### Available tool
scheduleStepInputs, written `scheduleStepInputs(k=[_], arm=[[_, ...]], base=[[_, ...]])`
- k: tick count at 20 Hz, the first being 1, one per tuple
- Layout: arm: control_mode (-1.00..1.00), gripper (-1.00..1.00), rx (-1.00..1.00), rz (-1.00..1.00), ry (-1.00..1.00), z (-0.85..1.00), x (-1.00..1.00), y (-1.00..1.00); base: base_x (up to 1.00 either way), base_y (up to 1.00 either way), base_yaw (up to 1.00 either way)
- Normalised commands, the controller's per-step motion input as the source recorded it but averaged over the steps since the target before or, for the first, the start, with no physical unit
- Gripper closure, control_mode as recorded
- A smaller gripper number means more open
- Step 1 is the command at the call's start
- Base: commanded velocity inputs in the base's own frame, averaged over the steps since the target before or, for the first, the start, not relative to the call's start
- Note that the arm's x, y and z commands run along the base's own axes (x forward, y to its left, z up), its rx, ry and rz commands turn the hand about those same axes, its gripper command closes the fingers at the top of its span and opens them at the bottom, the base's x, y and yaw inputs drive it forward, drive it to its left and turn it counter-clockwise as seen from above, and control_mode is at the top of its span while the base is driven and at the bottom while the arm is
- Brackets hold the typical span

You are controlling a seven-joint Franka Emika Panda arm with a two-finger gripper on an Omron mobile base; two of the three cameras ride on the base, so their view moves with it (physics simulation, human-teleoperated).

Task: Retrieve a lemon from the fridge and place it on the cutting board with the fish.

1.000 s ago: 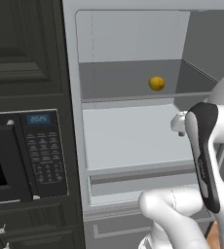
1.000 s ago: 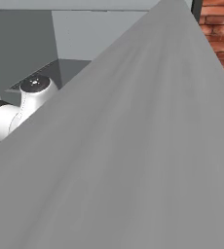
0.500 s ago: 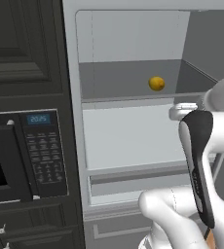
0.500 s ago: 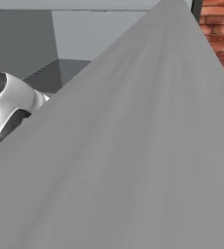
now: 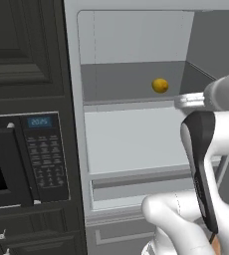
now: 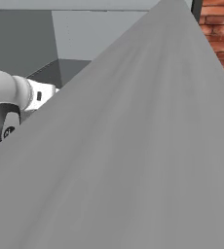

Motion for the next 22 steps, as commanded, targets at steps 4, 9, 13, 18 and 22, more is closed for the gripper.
scheduleStepInputs(k=[4,9,13,18,22], arm=[[-1.0,-1.0,0.1,0.0,-0.01,0.09,-0.01,0.16],[-1.0,-1.0,0.09,-0.02,-0.01,0.04,0.29,0.16],[-1.0,-1.0,0.0,0.0,0.0,0.0,0.03,0.0],[-1.0,-1.0,0.0,0.08,0.05,0.0,0.44,0.0],[-1.0,-1.0,0.01,0.0,0.1,0.0,0.63,0.0]], base=[[0.0,0.0,0.0],[0.0,0.0,0.0],[0.0,0.0,0.0],[0.0,0.0,0.0],[0.0,0.0,0.0]])
